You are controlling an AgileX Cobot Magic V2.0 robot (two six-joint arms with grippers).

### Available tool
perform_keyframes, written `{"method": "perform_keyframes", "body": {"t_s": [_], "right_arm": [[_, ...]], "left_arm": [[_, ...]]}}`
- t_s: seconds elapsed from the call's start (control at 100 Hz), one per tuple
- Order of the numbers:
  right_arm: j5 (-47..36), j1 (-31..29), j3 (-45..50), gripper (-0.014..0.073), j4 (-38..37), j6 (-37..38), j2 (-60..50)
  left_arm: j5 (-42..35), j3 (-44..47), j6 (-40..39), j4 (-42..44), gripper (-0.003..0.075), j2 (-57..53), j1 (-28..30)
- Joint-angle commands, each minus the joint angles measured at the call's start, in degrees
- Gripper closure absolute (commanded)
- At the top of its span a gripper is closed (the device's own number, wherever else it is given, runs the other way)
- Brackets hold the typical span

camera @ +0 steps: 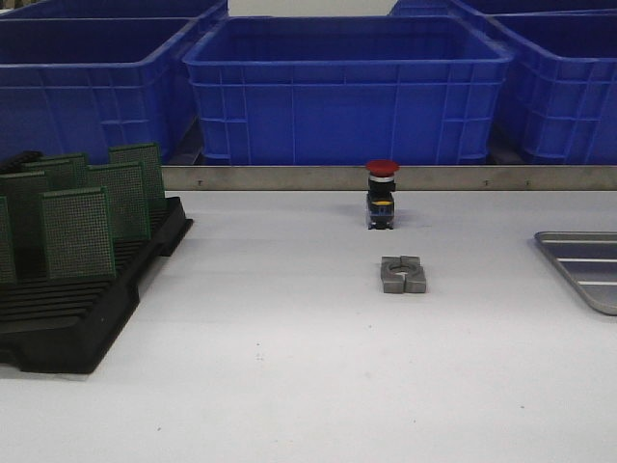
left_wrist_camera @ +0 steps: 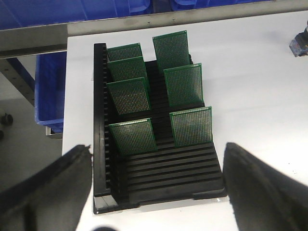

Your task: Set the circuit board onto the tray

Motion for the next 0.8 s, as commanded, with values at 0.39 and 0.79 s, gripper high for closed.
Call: {"method": "perform_keyframes", "body": {"t_s": [0.39,0.79], "right_arm": [[-4.83,0.13,-0.74,0.0662,-0.47,0.08,-1.25],[-4.83,0.13,-0.74,0.0662,-0.47,0.08,-1.25]], "left_arm": [[19.36,-18.94,22.49,-2.55,0.0184,19.19,0.02],[24.51,-26.25,50.82,-10.82,0.0184,34.0,0.02]]}}
